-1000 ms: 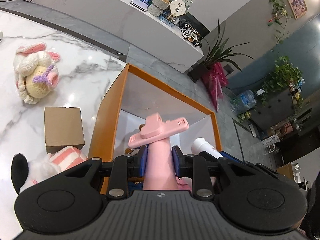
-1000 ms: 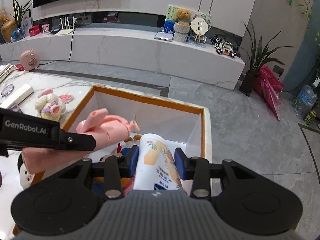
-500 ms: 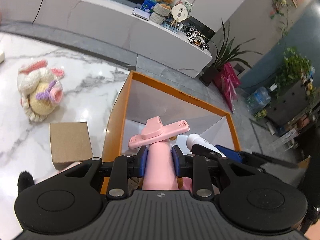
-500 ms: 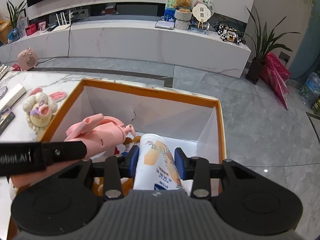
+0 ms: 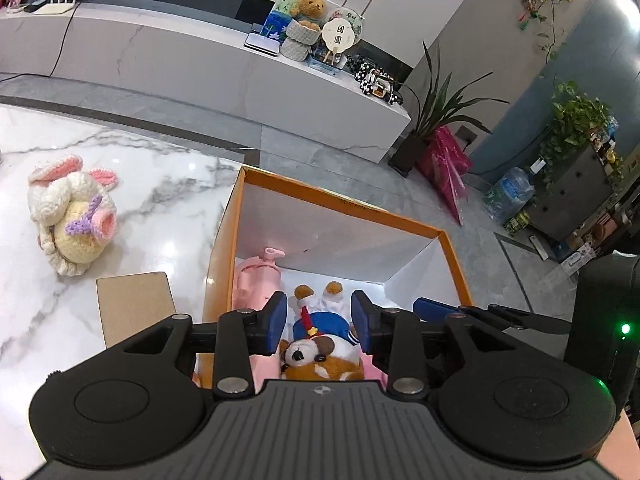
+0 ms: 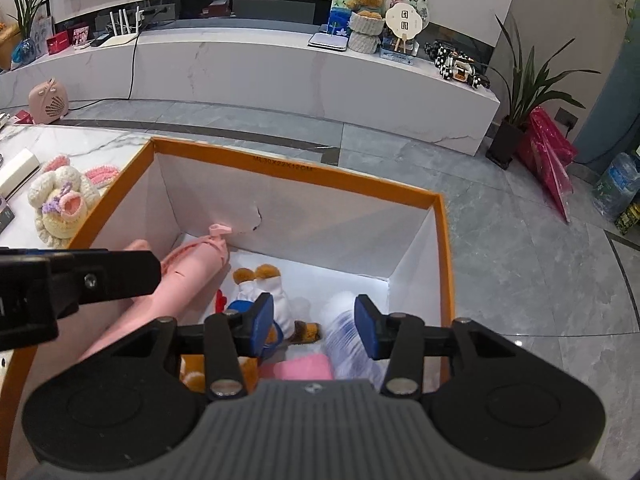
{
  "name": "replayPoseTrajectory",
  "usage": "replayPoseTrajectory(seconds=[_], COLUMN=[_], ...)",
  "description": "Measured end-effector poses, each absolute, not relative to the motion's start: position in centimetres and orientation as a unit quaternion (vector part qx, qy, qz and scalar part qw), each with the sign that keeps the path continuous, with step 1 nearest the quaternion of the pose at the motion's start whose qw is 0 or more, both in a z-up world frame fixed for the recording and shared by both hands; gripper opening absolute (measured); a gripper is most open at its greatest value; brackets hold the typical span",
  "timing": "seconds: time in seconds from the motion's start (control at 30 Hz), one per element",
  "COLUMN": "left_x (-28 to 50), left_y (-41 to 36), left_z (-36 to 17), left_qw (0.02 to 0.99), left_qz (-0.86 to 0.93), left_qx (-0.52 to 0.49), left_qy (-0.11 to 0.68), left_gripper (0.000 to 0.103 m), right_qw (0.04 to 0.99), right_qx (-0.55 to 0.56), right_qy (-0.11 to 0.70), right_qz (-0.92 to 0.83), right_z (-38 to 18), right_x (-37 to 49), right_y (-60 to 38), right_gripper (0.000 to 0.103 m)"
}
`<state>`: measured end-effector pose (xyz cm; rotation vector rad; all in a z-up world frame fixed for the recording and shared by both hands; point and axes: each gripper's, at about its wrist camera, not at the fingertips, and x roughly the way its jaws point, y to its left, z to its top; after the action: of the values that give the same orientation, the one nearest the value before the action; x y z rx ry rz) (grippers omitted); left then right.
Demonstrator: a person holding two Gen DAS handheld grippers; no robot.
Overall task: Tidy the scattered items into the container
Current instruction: 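Lower both tools into the box and release the stick and lotion bottle, then move both tools back toward the white box and crocheted bunny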
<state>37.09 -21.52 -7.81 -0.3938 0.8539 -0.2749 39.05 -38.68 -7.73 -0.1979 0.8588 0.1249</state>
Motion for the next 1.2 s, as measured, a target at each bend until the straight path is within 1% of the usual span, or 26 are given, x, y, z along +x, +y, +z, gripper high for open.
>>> replayPoseTrajectory(seconds=[0.6, 0.67, 0.77, 1.1, 1.2], left_x=[36.5, 36.4, 36.3, 35.8, 36.1], left_y=[-20.4, -20.2, -19.9, -18.0, -16.8], left_z=[-7.5, -7.2, -6.6, -4.3, -3.4], left_qw=[0.876, 0.877, 0.879, 0.884, 0.888], left_qz=[-0.142, -0.142, -0.142, -0.150, -0.156], left_qx=[-0.199, -0.201, -0.204, -0.224, -0.216], left_qy=[0.415, 0.412, 0.407, 0.382, 0.375], left_gripper=[0.041, 0.042, 0.046, 0.046, 0.046], right_qw=[0.903, 0.903, 0.904, 0.911, 0.912], right_qx=[-0.100, -0.101, -0.103, -0.113, -0.119], right_qy=[0.414, 0.414, 0.411, 0.395, 0.391], right_qz=[0.057, 0.055, 0.055, 0.044, 0.043], right_z=[-7.1, -6.8, -6.4, -3.8, -2.9], right_x=[38.6, 38.5, 38.2, 37.6, 37.4], right_y=[-37.9, -37.8, -37.6, -36.5, -35.9], right_gripper=[0.048, 0.048, 0.048, 0.052, 0.052])
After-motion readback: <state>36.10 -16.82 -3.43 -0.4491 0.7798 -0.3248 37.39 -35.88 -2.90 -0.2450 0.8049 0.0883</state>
